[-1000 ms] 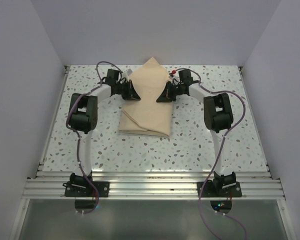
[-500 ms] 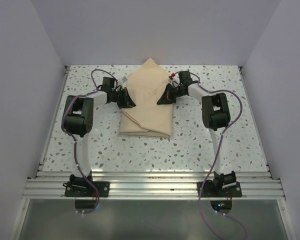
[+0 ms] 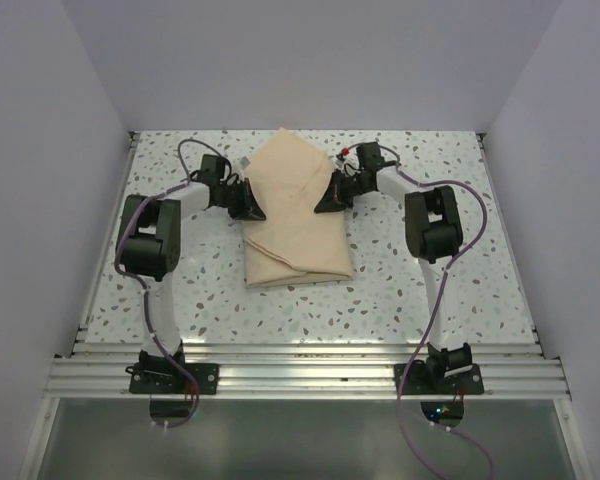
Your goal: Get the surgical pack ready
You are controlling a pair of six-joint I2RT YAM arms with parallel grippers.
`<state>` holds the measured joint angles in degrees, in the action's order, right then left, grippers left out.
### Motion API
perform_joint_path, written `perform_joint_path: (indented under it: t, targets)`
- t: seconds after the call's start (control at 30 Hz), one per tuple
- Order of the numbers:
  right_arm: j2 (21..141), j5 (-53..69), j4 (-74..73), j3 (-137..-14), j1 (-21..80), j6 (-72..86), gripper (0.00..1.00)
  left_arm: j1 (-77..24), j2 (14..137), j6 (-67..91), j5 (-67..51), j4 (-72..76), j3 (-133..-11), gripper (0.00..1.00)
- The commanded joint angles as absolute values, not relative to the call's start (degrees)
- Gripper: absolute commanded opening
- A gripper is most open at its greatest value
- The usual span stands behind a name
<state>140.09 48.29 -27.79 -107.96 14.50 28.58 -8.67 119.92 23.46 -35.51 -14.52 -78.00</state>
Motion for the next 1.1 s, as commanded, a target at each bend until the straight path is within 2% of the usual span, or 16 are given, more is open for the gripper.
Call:
perform_joint_path:
  t: [0.0, 0.13, 0.33, 0.5, 0.67, 0.77, 0.9, 1.07]
  targets:
    - [138.2, 48.9, -21.6, -112.3, 14.0, 31.8, 0.04, -7.7, 122.8, 21.6, -33.8, -16.7, -87.1, 0.00]
    - [142.8, 50.4, -17.8, -116.6, 13.6, 38.2, 0.04, -7.4, 129.7, 24.0, -35.2, -18.8, -96.1, 0.00]
    - [149.1, 47.3, -14.2, -116.8, 11.8, 41.5, 0.04, -5.4, 135.6, 27.9, -31.7, -17.8, -95.8, 0.00]
    - [151.3, 43.3, -13.2, -117.3, 9.8, 42.6, 0.04, -2.0, 140.2, 29.4, -35.3, -16.2, -98.9, 0.00]
    - [149.8, 42.3, -14.2, -120.9, 9.3, 41.2, 0.04, -1.6, 139.8, 30.4, -37.3, -19.1, -107.8, 0.00]
    - [148.5, 45.9, -5.3, -121.2, 9.4, 46.0, 0.05, -1.2, 138.7, 33.3, -39.3, -16.5, -110.0, 0.00]
    - [151.2, 46.4, -0.4, -126.6, 9.4, 51.4, 0.06, -0.5, 141.0, 37.2, -40.6, -13.6, -112.1, 0.02]
    - [158.4, 43.4, -5.4, -134.5, 9.4, 54.1, 0.06, -0.1, 146.2, 40.9, -40.2, -14.3, -113.6, 0.01]
